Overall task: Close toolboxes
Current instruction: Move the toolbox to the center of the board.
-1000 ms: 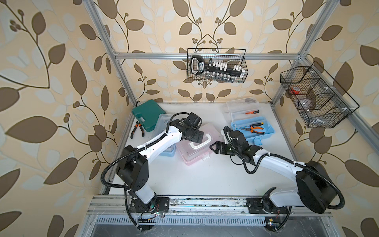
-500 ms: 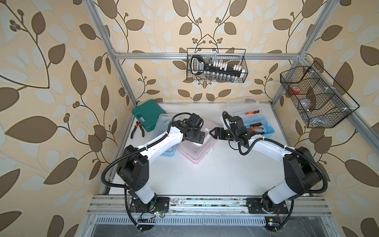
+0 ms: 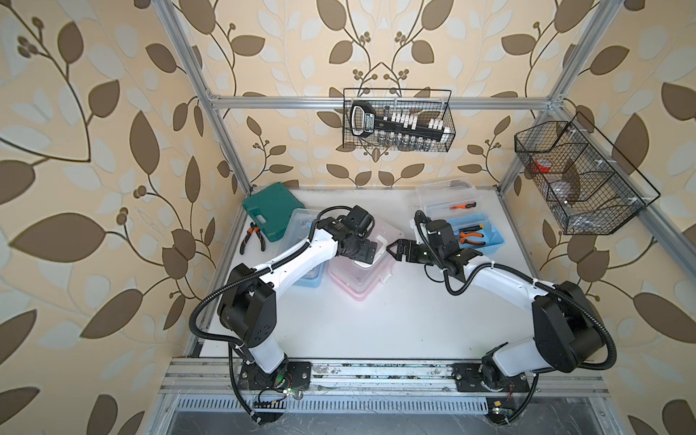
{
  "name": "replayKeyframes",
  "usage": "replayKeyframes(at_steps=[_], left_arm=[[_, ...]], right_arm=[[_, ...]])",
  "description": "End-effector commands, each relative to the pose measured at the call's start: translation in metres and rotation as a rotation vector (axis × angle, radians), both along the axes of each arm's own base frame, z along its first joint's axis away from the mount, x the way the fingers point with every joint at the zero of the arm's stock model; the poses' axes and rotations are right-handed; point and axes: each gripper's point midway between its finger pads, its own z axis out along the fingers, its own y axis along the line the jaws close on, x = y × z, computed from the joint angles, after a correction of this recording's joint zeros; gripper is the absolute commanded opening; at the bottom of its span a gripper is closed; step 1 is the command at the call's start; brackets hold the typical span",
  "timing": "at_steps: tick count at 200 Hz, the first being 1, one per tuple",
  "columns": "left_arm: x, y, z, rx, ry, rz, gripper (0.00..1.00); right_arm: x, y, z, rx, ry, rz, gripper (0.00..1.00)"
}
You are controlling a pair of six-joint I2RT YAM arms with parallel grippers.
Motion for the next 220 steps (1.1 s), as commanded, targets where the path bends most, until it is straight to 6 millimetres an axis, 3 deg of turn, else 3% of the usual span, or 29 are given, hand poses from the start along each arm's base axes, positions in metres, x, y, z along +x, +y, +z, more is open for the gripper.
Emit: replayKeyframes(at_steps=[1, 28, 79, 146, 220], left_arm=[[0.006, 0.011, 0.020, -0.024, -0.009, 0.008, 0.99], [0.015, 0.011, 0.018, -0.082, 0.012, 0.016, 0.99], [0.008, 0.001, -0.002, -0.119, 0.085, 0.012, 0.99], [-0.023, -0.006, -0.027, -0.186, 0.174, 0.017, 0.99], [-0.061, -0.010, -0.017, -0.250, 0.173, 0.033, 0.99]], right_arm=[[0.008, 0.011, 0.008, 0.055, -0.010, 0.008, 0.99], [0.012, 0.021, 0.006, 0.102, 0.011, 0.025, 0.99], [0.017, 0.030, -0.009, 0.097, 0.054, 0.048, 0.99], [0.044, 0.039, -0.013, 0.011, 0.039, 0.088, 0.94], [0.066, 0.041, -0.004, -0.044, 0.010, 0.143, 0.94]])
